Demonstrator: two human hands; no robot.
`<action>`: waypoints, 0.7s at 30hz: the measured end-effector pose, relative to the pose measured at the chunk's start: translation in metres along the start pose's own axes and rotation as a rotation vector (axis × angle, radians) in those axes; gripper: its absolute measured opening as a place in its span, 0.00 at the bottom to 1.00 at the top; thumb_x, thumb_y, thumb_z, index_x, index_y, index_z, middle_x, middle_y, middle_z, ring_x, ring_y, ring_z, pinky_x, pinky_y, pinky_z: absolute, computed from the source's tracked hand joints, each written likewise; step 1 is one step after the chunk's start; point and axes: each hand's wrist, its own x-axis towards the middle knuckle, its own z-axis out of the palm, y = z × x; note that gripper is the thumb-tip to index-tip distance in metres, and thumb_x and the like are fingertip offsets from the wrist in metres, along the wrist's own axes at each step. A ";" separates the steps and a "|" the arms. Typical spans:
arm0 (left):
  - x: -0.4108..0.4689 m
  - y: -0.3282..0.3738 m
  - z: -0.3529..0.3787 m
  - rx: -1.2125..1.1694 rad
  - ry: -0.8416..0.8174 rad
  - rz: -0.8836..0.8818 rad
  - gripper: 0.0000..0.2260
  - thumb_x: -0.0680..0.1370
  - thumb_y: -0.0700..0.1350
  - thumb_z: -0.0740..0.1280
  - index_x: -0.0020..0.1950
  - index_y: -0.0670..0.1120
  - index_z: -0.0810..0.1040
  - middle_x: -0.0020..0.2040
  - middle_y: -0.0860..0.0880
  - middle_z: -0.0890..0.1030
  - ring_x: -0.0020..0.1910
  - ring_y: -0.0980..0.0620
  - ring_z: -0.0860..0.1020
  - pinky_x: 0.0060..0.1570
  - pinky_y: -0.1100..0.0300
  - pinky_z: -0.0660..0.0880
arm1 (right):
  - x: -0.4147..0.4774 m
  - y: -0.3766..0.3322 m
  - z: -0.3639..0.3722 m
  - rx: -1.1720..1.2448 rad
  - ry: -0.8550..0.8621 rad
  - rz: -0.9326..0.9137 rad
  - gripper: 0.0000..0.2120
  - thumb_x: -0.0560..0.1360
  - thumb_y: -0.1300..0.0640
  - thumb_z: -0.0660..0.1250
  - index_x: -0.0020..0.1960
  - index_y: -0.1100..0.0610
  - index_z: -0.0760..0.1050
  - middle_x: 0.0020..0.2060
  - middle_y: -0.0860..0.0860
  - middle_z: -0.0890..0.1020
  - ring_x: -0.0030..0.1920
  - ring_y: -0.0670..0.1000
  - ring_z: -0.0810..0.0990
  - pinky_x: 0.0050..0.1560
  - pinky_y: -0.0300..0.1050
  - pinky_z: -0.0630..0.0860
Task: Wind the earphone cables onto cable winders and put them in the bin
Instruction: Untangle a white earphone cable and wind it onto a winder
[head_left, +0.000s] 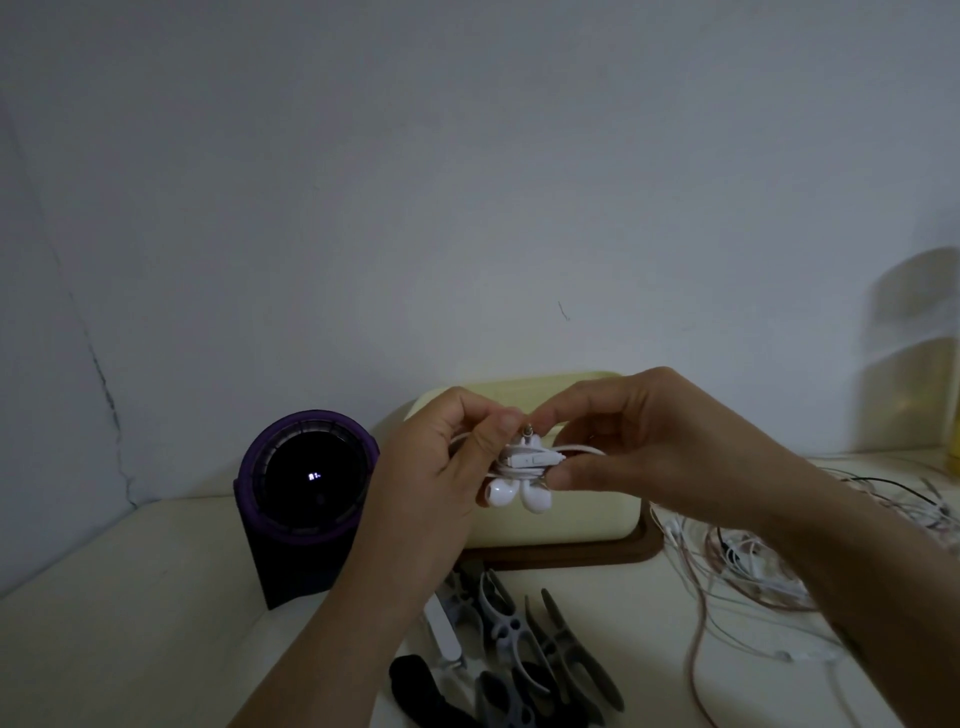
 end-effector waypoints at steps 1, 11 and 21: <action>0.000 -0.001 0.000 0.003 0.000 0.004 0.09 0.71 0.53 0.62 0.39 0.49 0.78 0.34 0.58 0.83 0.33 0.63 0.79 0.31 0.73 0.72 | 0.000 0.001 0.000 0.002 -0.002 -0.004 0.16 0.63 0.47 0.75 0.51 0.46 0.81 0.42 0.51 0.85 0.44 0.63 0.82 0.50 0.65 0.76; 0.006 -0.003 -0.004 -0.084 0.175 -0.134 0.18 0.64 0.62 0.65 0.46 0.51 0.78 0.40 0.56 0.85 0.38 0.60 0.82 0.36 0.70 0.75 | 0.003 -0.001 0.014 -0.123 0.156 -0.147 0.13 0.68 0.56 0.75 0.52 0.47 0.80 0.43 0.46 0.85 0.42 0.47 0.83 0.47 0.44 0.80; 0.007 -0.003 -0.003 -0.798 -0.102 -0.615 0.26 0.74 0.47 0.72 0.68 0.39 0.70 0.61 0.38 0.77 0.50 0.46 0.81 0.46 0.53 0.81 | 0.007 0.012 0.017 -0.532 0.191 -0.425 0.15 0.70 0.61 0.70 0.56 0.58 0.80 0.50 0.48 0.81 0.49 0.39 0.76 0.51 0.26 0.71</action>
